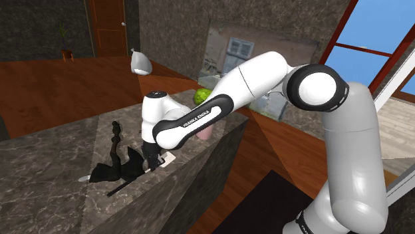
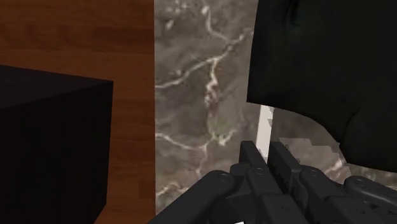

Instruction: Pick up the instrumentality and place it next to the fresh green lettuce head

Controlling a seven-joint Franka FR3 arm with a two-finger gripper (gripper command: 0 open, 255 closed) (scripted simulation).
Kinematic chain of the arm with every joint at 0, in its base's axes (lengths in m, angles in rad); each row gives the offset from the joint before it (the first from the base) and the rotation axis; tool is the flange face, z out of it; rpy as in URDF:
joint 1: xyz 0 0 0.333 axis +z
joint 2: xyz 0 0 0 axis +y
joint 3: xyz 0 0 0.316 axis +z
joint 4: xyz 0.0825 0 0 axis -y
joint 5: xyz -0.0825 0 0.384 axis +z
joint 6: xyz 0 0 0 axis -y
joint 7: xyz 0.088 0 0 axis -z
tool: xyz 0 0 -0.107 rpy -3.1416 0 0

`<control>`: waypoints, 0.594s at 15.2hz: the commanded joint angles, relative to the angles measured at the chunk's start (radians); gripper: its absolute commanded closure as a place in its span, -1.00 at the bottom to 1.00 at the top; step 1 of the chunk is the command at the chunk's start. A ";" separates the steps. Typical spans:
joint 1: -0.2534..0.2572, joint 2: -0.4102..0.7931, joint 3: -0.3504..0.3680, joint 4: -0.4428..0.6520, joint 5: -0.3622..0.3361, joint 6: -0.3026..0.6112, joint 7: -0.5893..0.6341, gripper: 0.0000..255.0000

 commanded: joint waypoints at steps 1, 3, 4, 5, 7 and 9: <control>-0.005 -0.012 0.005 0.002 0.007 -0.010 -0.004 1.00; -0.009 -0.030 0.012 0.004 0.016 -0.029 -0.009 1.00; -0.012 -0.038 0.015 0.006 0.020 -0.038 -0.011 1.00; -0.014 -0.047 0.019 0.007 0.025 -0.048 -0.014 1.00; -0.018 -0.063 0.025 0.011 0.034 -0.067 -0.018 1.00; -0.023 -0.079 0.031 0.016 0.042 -0.087 -0.023 1.00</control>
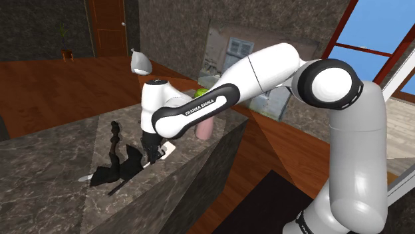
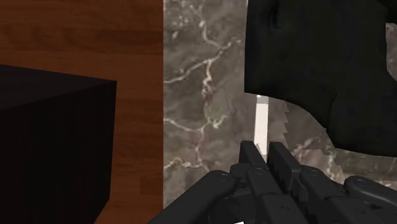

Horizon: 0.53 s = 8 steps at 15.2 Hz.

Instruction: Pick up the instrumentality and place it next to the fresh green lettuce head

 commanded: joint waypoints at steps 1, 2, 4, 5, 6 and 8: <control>-0.005 -0.016 0.006 0.008 0.009 -0.023 -0.006 1.00; -0.007 -0.023 0.008 0.011 0.013 -0.033 -0.009 1.00; -0.010 -0.038 0.014 0.018 0.022 -0.054 -0.013 1.00; -0.012 -0.045 0.016 0.022 0.026 -0.064 -0.015 1.00; -0.014 -0.052 0.019 0.025 0.030 -0.074 -0.018 1.00; -0.017 -0.066 0.023 0.034 0.038 -0.095 -0.022 1.00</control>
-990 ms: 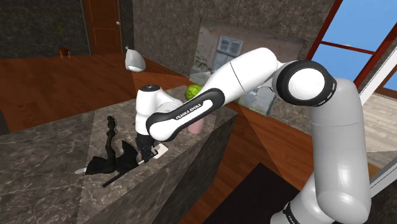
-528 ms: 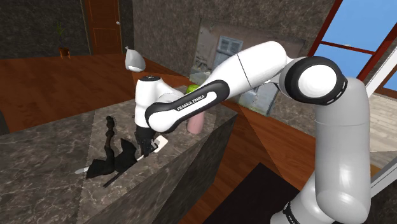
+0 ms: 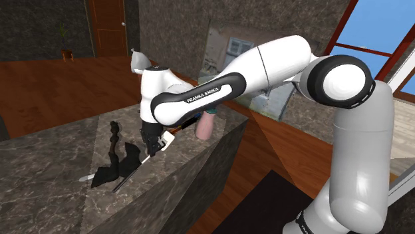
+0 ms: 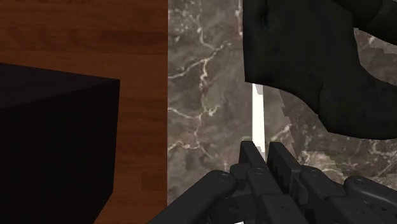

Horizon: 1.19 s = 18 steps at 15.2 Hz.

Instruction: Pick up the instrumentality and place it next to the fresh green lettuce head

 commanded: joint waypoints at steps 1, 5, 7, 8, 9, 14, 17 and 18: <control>-0.003 -0.016 0.005 0.008 0.009 -0.023 -0.004 1.00; -0.008 -0.041 0.013 0.028 0.023 -0.066 -0.012 1.00; -0.010 -0.052 0.016 0.040 0.030 -0.088 -0.015 1.00; -0.011 -0.058 0.018 0.047 0.033 -0.100 -0.017 1.00; -0.012 -0.063 0.020 0.053 0.037 -0.111 -0.019 1.00; -0.016 -0.087 0.026 0.090 0.051 -0.168 -0.026 1.00; -0.017 -0.099 0.030 0.115 0.058 -0.204 -0.030 1.00; -0.017 -0.103 0.031 0.123 0.060 -0.216 -0.031 1.00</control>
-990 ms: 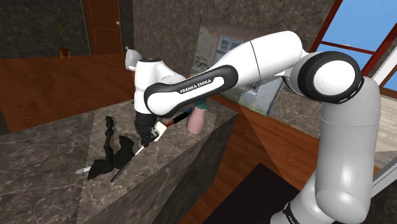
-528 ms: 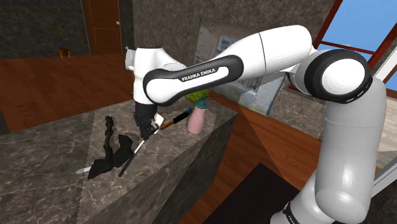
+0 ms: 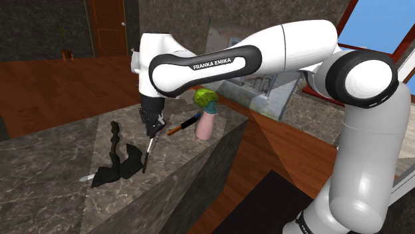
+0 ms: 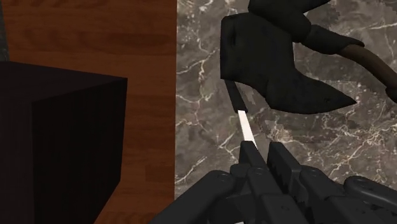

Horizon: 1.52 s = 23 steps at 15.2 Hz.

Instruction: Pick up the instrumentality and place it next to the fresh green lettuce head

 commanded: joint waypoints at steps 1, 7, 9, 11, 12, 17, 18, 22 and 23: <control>-0.002 -0.008 0.002 0.016 0.005 -0.023 -0.003 1.00; -0.043 -0.058 -0.002 -0.001 0.034 -0.051 -0.055 1.00; -0.082 -0.094 -0.011 -0.045 0.055 -0.039 -0.106 1.00; -0.119 -0.126 -0.023 -0.083 0.075 -0.030 -0.157 1.00; -0.136 -0.140 -0.030 -0.101 0.084 -0.026 -0.183 1.00; -0.216 -0.199 -0.070 -0.167 0.122 -0.014 -0.311 1.00; -0.230 -0.207 -0.078 -0.177 0.127 -0.013 -0.336 1.00; -0.286 -0.232 -0.116 -0.203 0.145 -0.013 -0.435 1.00; -0.300 -0.235 -0.126 -0.207 0.148 -0.013 -0.459 1.00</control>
